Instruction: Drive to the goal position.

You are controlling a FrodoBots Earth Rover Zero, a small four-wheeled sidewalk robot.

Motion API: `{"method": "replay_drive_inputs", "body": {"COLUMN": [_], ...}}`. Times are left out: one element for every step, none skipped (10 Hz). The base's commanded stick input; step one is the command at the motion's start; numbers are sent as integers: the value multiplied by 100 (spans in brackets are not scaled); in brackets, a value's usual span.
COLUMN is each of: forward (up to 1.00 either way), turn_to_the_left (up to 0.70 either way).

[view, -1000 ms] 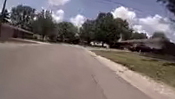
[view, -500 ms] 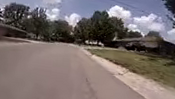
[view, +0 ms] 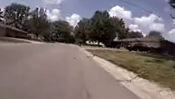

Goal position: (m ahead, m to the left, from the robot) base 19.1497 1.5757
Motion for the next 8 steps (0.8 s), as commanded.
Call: {"method": "replay_drive_inputs", "body": {"forward": [85, 85, 85, 85, 85, 85, 85, 85], "turn_to_the_left": [0, 0, 0, 0, 0, 0, 0, 0]}}
